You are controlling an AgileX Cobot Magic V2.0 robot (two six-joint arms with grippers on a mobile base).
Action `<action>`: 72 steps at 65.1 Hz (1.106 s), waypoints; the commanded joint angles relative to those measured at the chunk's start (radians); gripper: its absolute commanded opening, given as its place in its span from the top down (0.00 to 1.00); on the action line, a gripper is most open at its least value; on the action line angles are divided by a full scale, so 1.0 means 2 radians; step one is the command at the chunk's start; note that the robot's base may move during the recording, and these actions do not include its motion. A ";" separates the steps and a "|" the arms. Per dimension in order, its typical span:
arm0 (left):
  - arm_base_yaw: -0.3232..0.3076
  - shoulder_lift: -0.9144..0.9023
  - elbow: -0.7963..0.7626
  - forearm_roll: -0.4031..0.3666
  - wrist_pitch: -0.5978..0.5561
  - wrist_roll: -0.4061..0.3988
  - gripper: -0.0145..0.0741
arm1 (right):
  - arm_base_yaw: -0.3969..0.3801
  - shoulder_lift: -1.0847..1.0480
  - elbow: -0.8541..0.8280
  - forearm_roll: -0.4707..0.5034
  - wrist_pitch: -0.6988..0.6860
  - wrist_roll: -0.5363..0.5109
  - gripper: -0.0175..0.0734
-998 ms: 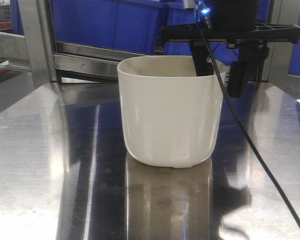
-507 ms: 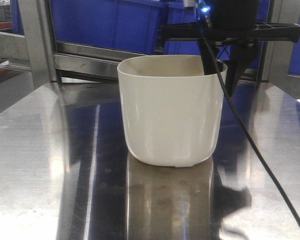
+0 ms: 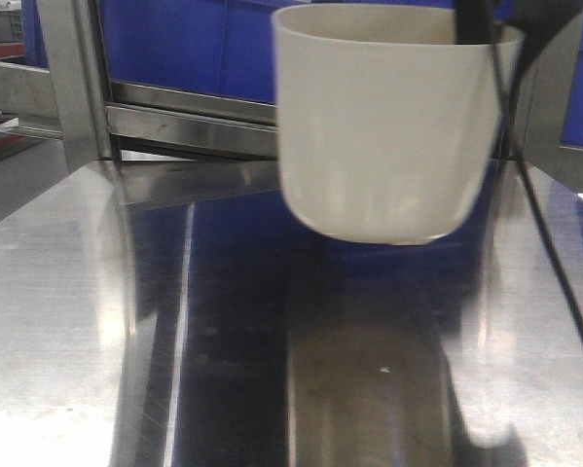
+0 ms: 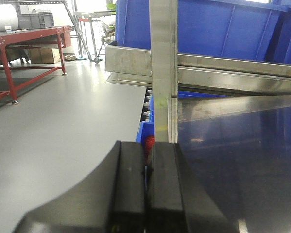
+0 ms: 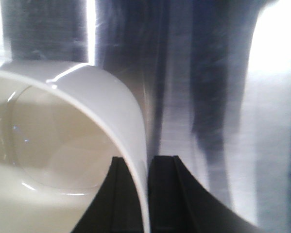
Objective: Move white bin to right shelf second layer
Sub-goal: 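Close the right gripper on the rim and lift the bin, then hold the lifted bin in the right gripper while the base backs away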
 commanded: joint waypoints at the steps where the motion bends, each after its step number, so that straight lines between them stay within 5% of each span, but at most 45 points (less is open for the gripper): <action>1: 0.000 -0.008 0.018 -0.003 -0.042 -0.001 0.74 | -0.025 -0.054 0.021 0.003 -0.046 -0.073 0.75; 15: 0.000 -0.008 0.018 -0.003 -0.042 -0.001 0.74 | -0.096 -0.149 0.118 0.047 -0.113 -0.157 0.75; 35: 0.000 -0.008 0.018 -0.003 -0.042 -0.001 0.74 | -0.214 -0.271 0.242 0.057 -0.145 -0.162 0.75; 72: 0.000 -0.008 0.018 -0.003 -0.042 -0.001 0.74 | -0.223 -0.437 0.348 0.045 -0.179 -0.162 0.75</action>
